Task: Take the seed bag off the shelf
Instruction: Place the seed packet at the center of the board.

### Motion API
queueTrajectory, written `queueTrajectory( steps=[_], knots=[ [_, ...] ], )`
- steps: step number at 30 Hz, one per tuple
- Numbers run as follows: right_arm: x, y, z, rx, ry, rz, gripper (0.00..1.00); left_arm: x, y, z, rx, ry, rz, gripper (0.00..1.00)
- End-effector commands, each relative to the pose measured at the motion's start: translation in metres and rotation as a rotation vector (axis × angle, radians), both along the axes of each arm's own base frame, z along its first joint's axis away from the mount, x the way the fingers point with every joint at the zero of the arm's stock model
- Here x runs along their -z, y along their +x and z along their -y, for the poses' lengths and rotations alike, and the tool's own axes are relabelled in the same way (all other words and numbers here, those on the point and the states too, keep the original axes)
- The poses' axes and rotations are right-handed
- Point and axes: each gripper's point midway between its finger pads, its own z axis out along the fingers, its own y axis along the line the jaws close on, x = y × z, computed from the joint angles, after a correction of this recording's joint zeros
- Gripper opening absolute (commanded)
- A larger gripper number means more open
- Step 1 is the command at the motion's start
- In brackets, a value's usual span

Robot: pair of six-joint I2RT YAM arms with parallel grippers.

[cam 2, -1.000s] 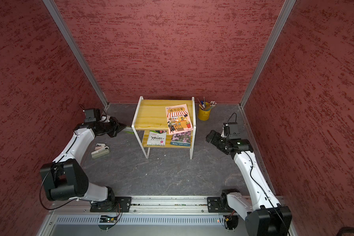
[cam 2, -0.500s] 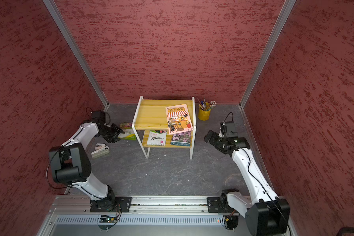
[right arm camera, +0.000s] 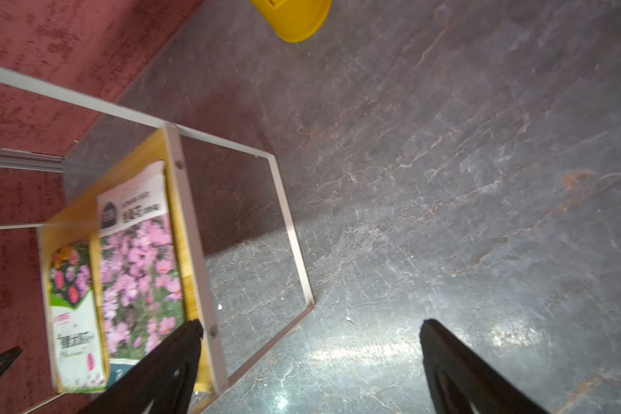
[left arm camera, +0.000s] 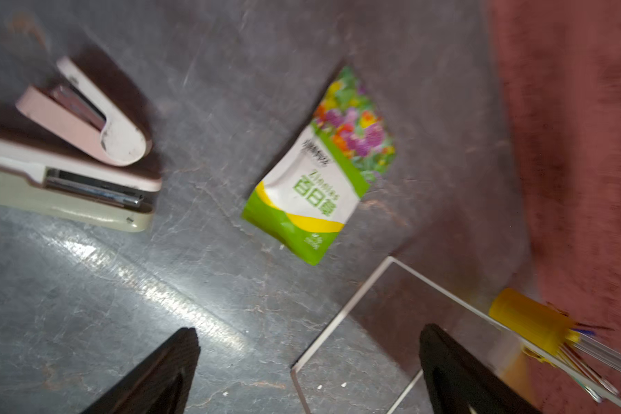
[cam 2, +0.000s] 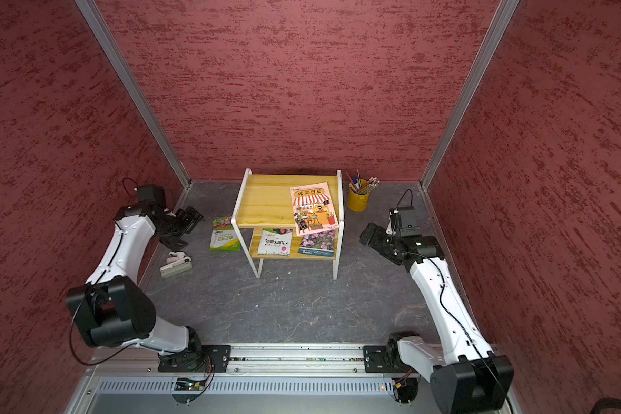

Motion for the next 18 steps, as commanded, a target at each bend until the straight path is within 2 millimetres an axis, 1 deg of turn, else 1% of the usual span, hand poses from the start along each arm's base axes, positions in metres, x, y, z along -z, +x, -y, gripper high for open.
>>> queueTrajectory(
  steps=[1,4,6,8,10,13,15,18],
  knots=[
    [-0.034,0.007,0.002,-0.013,-0.033,0.058,0.98,-0.065,0.003,0.017,0.095,0.014,0.218,1.0],
    [-0.055,0.018,-0.002,-0.023,-0.016,0.089,0.99,-0.11,0.0,0.038,0.148,0.001,0.327,1.0],
    [-0.073,0.023,-0.005,-0.034,-0.008,0.127,0.98,-0.132,-0.003,0.053,0.174,0.008,0.377,1.0],
    [-0.092,0.026,-0.007,-0.041,0.0,0.169,0.98,-0.143,-0.005,0.066,0.194,0.006,0.395,1.0],
    [-0.115,0.024,-0.007,-0.052,-0.001,0.209,0.99,-0.144,-0.004,0.08,0.23,-0.013,0.388,1.0],
    [-0.149,0.016,-0.015,-0.095,0.028,0.246,0.99,-0.135,-0.003,0.092,0.265,-0.014,0.356,1.0],
    [-0.167,0.006,-0.021,-0.123,0.065,0.257,0.99,-0.131,-0.003,0.094,0.271,-0.004,0.347,1.0],
    [-0.187,-0.017,-0.025,-0.149,0.095,0.275,0.98,-0.121,-0.005,0.089,0.275,0.06,0.314,1.0]
  ],
)
